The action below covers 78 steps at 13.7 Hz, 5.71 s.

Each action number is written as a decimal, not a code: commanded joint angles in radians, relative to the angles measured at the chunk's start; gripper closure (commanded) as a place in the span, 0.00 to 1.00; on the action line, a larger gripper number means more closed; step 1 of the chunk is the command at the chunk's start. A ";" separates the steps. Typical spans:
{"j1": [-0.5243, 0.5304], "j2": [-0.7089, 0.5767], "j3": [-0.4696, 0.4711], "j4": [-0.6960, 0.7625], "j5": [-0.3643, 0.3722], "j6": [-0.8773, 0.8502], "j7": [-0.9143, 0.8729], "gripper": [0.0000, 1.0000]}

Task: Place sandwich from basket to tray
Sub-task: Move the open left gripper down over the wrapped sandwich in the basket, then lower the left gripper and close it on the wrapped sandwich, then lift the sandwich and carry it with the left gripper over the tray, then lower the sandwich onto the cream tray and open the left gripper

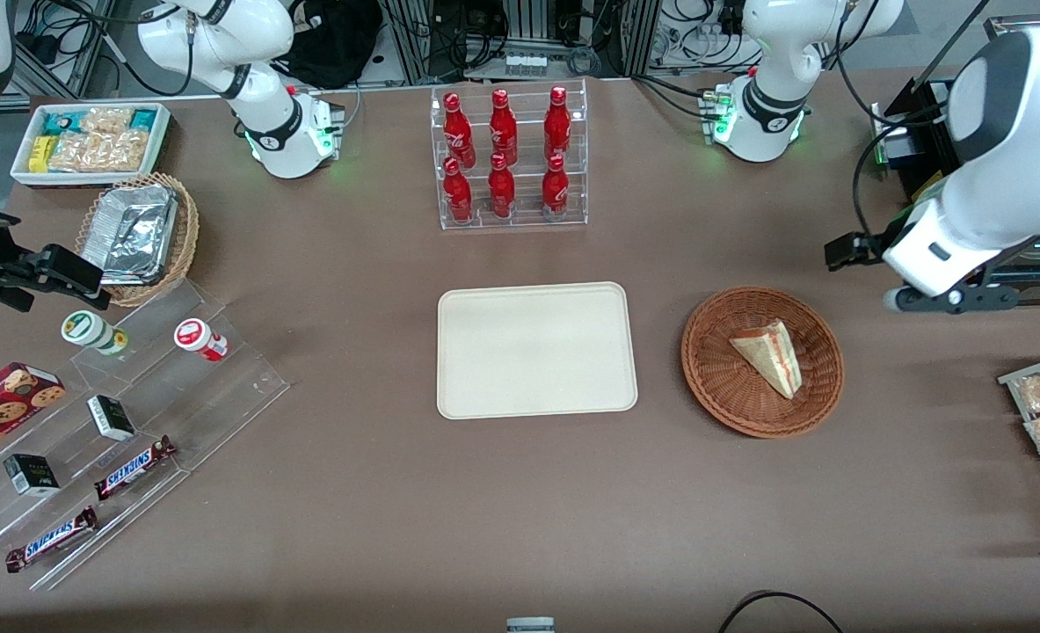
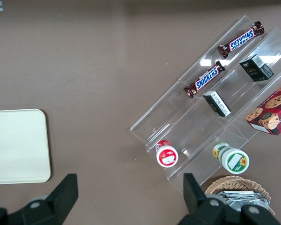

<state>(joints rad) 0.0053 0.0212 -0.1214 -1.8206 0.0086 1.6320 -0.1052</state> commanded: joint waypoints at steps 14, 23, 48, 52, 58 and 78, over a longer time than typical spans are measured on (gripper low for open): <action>-0.016 0.029 -0.011 -0.407 -0.004 0.600 -0.378 0.00; -0.041 0.108 -0.011 -0.404 -0.010 0.684 -0.813 0.00; -0.042 0.181 -0.052 -0.183 0.001 0.378 -0.820 0.88; -0.056 0.204 -0.174 -0.142 0.004 0.365 -0.778 0.88; -0.307 0.413 -0.190 0.085 0.103 0.367 -0.855 0.92; -0.587 0.787 -0.185 0.491 0.171 0.305 -1.015 0.91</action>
<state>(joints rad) -0.5606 0.7811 -0.3141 -1.3707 0.1569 1.9704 -1.1135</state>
